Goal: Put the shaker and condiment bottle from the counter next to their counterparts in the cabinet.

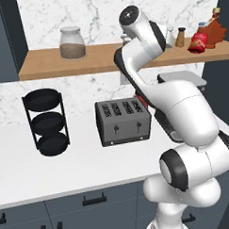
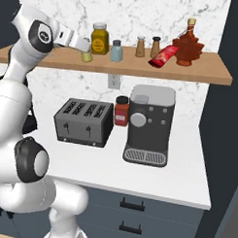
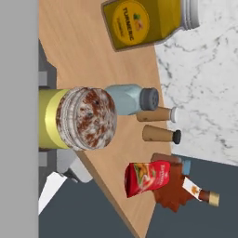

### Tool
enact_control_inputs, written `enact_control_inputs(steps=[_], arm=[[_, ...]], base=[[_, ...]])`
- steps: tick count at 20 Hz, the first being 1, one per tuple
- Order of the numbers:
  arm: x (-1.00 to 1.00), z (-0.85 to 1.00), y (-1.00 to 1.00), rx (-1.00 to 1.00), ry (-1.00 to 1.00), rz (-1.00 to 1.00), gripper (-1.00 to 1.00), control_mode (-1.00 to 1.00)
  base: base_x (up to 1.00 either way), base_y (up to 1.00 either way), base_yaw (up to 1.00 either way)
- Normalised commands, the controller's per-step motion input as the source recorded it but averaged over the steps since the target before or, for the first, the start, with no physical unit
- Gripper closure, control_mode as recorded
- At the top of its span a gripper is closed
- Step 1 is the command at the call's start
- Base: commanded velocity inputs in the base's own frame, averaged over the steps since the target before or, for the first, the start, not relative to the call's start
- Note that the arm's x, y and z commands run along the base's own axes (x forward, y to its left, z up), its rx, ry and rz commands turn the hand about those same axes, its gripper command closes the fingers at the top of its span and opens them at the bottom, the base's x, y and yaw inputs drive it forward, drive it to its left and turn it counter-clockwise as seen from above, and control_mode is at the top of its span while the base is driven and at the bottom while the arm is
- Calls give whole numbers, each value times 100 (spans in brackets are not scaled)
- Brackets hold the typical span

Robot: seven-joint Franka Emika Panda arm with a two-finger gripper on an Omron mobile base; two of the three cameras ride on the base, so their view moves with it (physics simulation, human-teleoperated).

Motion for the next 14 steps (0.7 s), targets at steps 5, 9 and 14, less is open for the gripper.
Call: enact_control_inputs(steps=[5, 9, 14], arm=[[0, -11, -16, -2, -9, 7, 100, -100], [0, -5, -14, -1, -8, 5, 100, -100], [0, -1, -3, 0, -2, 4, 100, -100]], base=[[0, 0, 0], [0, 0, 0], [0, 0, 0]])
